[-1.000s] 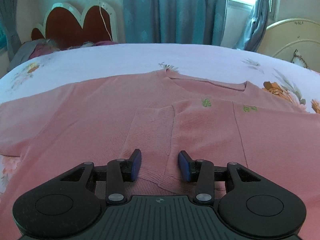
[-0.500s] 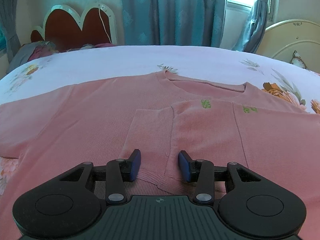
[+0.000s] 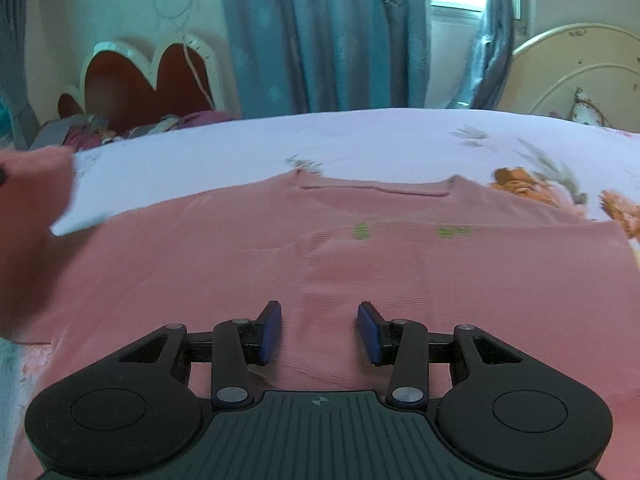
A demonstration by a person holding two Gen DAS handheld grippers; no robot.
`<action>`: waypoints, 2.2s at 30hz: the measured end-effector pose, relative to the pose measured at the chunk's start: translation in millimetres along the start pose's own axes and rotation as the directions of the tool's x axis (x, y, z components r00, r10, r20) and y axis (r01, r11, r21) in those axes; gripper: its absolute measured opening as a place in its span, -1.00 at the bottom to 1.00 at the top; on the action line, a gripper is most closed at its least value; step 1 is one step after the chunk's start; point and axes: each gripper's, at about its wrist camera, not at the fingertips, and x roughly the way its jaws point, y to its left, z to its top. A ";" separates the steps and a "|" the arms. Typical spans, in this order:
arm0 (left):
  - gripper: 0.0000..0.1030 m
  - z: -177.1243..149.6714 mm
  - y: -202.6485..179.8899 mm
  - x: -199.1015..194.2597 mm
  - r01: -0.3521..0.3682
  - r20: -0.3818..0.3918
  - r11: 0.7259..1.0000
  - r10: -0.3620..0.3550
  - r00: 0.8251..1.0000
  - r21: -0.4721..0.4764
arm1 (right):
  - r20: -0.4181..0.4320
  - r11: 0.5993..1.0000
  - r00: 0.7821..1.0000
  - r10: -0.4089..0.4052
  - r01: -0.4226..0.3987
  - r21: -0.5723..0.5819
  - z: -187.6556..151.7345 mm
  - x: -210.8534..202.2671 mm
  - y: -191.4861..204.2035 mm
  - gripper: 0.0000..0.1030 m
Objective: Fold small clothes
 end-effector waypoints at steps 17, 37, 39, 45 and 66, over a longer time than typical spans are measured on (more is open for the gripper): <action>-0.07 -135.0 -115.1 78.6 0.142 -0.387 0.937 -0.008 0.922 0.319 | -0.022 0.993 0.999 0.040 -0.037 0.112 -12.7 -38.3 -70.4 -0.18; 0.24 -96.9 -43.3 47.4 -0.197 -0.287 0.924 0.295 0.911 0.327 | -0.015 0.995 0.997 0.079 -0.078 0.056 4.4 -1.9 -11.4 0.30; 0.24 -97.5 -35.7 43.0 -0.200 -0.288 0.924 0.298 0.910 0.325 | -0.031 0.995 0.998 0.049 -0.046 0.091 7.0 3.7 -16.7 0.08; 0.24 -96.7 -30.8 42.7 -0.195 -0.283 0.923 0.295 0.913 0.332 | -0.041 0.993 0.999 0.035 -0.030 0.116 8.9 8.3 -26.9 -0.85; -0.46 -95.0 -4.2 24.9 -0.291 -0.185 0.895 0.366 0.912 0.338 | 0.199 0.991 0.972 -0.123 0.131 -0.029 30.8 -49.7 -60.3 -0.90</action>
